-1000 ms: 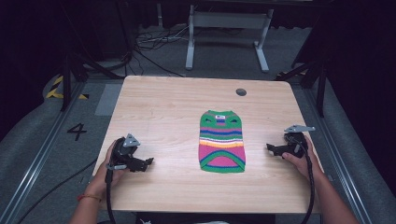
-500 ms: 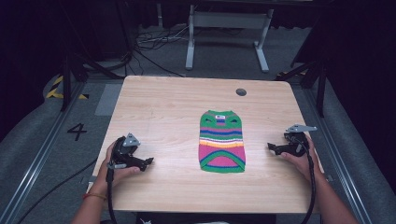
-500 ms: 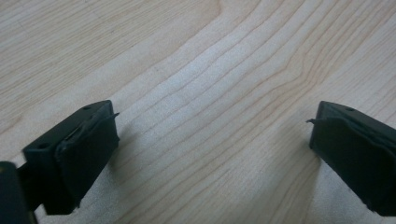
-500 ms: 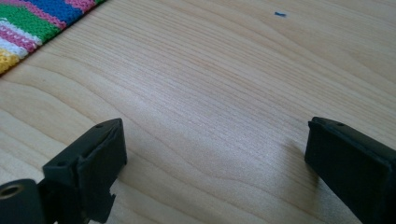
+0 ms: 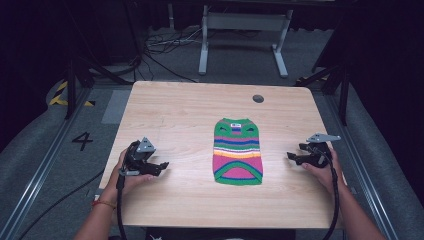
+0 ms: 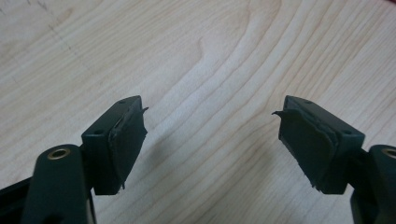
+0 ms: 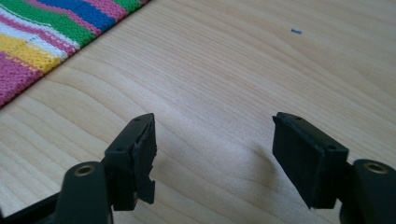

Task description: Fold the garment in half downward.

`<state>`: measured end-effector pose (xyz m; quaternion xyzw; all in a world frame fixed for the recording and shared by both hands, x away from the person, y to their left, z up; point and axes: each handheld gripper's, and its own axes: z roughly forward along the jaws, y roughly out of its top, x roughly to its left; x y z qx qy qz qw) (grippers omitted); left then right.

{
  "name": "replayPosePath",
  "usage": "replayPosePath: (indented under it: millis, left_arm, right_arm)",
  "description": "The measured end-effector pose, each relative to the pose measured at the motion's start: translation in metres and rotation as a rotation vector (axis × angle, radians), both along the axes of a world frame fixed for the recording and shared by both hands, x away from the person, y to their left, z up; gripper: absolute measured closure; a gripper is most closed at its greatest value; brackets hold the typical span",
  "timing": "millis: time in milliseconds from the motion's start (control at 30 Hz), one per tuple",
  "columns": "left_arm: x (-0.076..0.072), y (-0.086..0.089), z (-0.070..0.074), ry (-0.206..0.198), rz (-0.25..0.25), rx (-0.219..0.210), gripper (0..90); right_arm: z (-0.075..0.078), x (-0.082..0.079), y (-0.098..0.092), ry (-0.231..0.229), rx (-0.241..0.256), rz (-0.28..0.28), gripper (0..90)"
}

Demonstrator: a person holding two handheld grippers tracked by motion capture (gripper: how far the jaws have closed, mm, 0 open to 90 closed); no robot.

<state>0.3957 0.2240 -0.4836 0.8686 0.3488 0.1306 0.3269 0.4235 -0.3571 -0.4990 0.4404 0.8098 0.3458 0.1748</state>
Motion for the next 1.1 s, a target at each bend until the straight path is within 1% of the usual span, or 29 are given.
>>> replayPosePath:
  millis: [33, 67, 100, 133, 167, 200, 233, 267, 300, 333, 367, 400, 433, 467, 500, 533, 567, 600, 633, 667, 700, 733, 800, 867, 933, 967, 1033, 1067, 1100]
  left_arm:
    - [0.0, 0.001, 0.001, -0.002, -0.005, -0.002, 24.1]
    - [0.0, 0.001, 0.001, -0.007, 0.0, 0.009, 24.6]
    - [0.0, 0.001, 0.001, -0.007, 0.0, 0.009, 25.0]
    - [0.0, 0.002, 0.002, -0.016, 0.001, 0.021, 25.0]
    - [0.0, 0.003, 0.003, -0.019, 0.003, 0.008, 25.4]
    - [0.0, 0.003, 0.003, -0.019, 0.003, 0.008, 25.7]
    - [0.002, 0.004, 0.004, -0.021, 0.003, -0.001, 25.7]
    - [0.004, 0.004, 0.004, -0.019, 0.013, -0.021, 25.7]
    - [0.006, 0.003, 0.004, -0.014, 0.022, -0.04, 26.0]
    - [0.008, 0.001, 0.004, -0.012, 0.018, -0.045, 26.0]
    - [0.01, -0.002, 0.004, -0.015, 0.016, -0.044, 25.9]
    - [0.013, -0.007, 0.005, -0.024, -0.006, -0.042, 26.6]
    - [0.013, -0.007, 0.005, -0.024, -0.006, -0.042, 29.5]
    - [0.015, -0.01, 0.005, -0.034, -0.009, -0.04, 29.5]
    - [0.017, -0.013, 0.006, -0.026, -0.015, -0.04, 30.1]
    - [0.021, -0.017, 0.007, -0.029, -0.033, -0.029, 30.1]
    - [0.023, -0.02, 0.008, -0.033, -0.037, -0.029, 31.4]
    - [0.027, -0.022, 0.008, -0.027, -0.042, -0.044, 33.8]
    - [0.029, -0.024, 0.009, -0.033, -0.052, -0.047, 38.6]
    - [0.032, -0.028, 0.01, -0.031, -0.056, -0.047, 40.6]
    - [0.035, -0.031, 0.01, -0.028, -0.056, -0.047, 40.1]
    - [0.039, -0.035, 0.01, -0.027, -0.057, -0.046, 40.1]
    - [0.047, -0.044, 0.012, -0.043, -0.069, -0.031, 41.3]
    - [0.055, -0.05, 0.013, -0.046, -0.067, -0.045, 41.5]
    - [0.063, -0.058, 0.016, -0.049, -0.069, -0.046, 41.9]
    - [0.067, -0.061, 0.017, -0.057, -0.069, -0.053, 42.5]
    - [0.077, -0.069, 0.019, -0.06, -0.065, -0.053, 43.5]
    - [0.079, -0.071, 0.02, -0.065, -0.068, -0.054, 43.9]
    - [0.084, -0.075, 0.02, -0.058, -0.06, -0.059, 44.2]
  right_arm:
    - [0.004, -0.001, 0.0, -0.012, 0.004, 0.01, 32.4]
    - [0.006, 0.0, 0.001, -0.016, 0.008, 0.012, 33.3]
    - [0.006, 0.0, 0.001, -0.016, 0.008, 0.012, 33.3]
    - [0.01, 0.001, 0.001, -0.027, 0.02, 0.009, 35.8]
    - [0.012, 0.002, 0.002, -0.033, 0.026, 0.011, 37.1]
    - [0.012, 0.002, 0.002, -0.033, 0.026, 0.011, 37.1]
    - [0.014, 0.003, 0.005, -0.05, 0.026, 0.019, 44.0]
    - [0.014, 0.003, 0.005, -0.05, 0.026, 0.019, 44.0]
    - [0.015, 0.007, 0.011, -0.038, 0.026, 0.03, 45.7]
    - [0.015, 0.007, 0.011, -0.038, 0.026, 0.03, 45.7]
    - [0.016, 0.008, 0.014, -0.043, 0.019, 0.038, 47.0]
    - [0.017, 0.009, 0.017, -0.043, 0.014, 0.049, 47.5]
    - [0.017, 0.009, 0.017, -0.043, 0.014, 0.049, 47.5]
    - [0.019, 0.011, 0.023, -0.049, 0.007, 0.063, 48.0]
    - [0.022, 0.013, 0.026, -0.061, 0.011, 0.066, 48.9]
    - [0.023, 0.016, 0.029, -0.056, 0.014, 0.077, 48.2]
    - [0.025, 0.019, 0.033, -0.056, 0.018, 0.085, 48.3]
    - [0.026, 0.021, 0.036, -0.06, 0.013, 0.087, 48.2]
    - [0.028, 0.023, 0.039, -0.064, 0.013, 0.092, 48.3]
    - [0.028, 0.023, 0.041, -0.078, 0.01, 0.101, 48.6]
    - [0.029, 0.025, 0.043, -0.08, 0.007, 0.111, 48.6]
    - [0.029, 0.026, 0.045, -0.071, 0.009, 0.115, 48.7]
    - [0.031, 0.03, 0.048, -0.072, 0.008, 0.12, 50.6]
    - [0.035, 0.034, 0.052, -0.079, 0.004, 0.119, 51.8]
    - [0.039, 0.042, 0.055, -0.084, 0.005, 0.123, 52.3]
    - [0.041, 0.044, 0.057, -0.084, 0.005, 0.123, 52.5]
    - [0.044, 0.051, 0.061, -0.085, 0.008, 0.128, 55.0]
    - [0.046, 0.055, 0.064, -0.09, -0.008, 0.133, 55.0]
    - [0.046, 0.058, 0.067, -0.091, -0.014, 0.134, 54.9]
